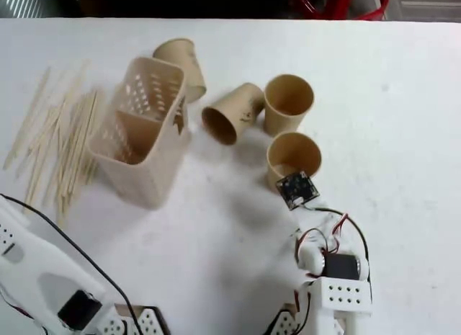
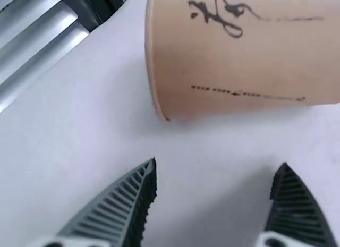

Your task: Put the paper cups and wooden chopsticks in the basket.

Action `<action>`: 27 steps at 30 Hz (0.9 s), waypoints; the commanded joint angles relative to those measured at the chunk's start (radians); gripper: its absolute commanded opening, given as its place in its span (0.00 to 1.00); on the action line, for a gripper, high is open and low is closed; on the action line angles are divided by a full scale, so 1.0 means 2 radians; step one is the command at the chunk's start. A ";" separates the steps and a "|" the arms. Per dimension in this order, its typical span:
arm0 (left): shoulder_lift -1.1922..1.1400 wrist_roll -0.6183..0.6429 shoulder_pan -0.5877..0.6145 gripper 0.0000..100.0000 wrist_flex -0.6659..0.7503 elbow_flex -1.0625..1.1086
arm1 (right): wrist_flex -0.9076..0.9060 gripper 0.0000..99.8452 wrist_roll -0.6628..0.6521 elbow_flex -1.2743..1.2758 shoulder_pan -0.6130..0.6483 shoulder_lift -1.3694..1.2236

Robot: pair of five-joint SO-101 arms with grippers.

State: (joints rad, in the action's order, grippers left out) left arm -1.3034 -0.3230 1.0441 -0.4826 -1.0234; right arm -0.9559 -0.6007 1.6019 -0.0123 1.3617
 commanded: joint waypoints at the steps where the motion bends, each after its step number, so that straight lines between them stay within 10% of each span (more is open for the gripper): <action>1: 0.025 -0.002 0.004 0.34 -0.049 -0.025 | 0.010 0.02 0.003 -0.002 0.003 0.004; 13: 0.239 -0.006 0.019 0.34 -0.360 -0.025 | 0.010 0.02 0.003 -0.002 0.023 0.004; 27: 0.143 0.089 -0.030 0.30 0.129 -0.024 | 0.009 0.02 0.003 -0.002 0.023 0.004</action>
State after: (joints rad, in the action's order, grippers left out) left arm -0.9597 -0.1281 1.0288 -0.4196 -1.0403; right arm -0.9559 -0.6007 1.6019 0.0276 1.3617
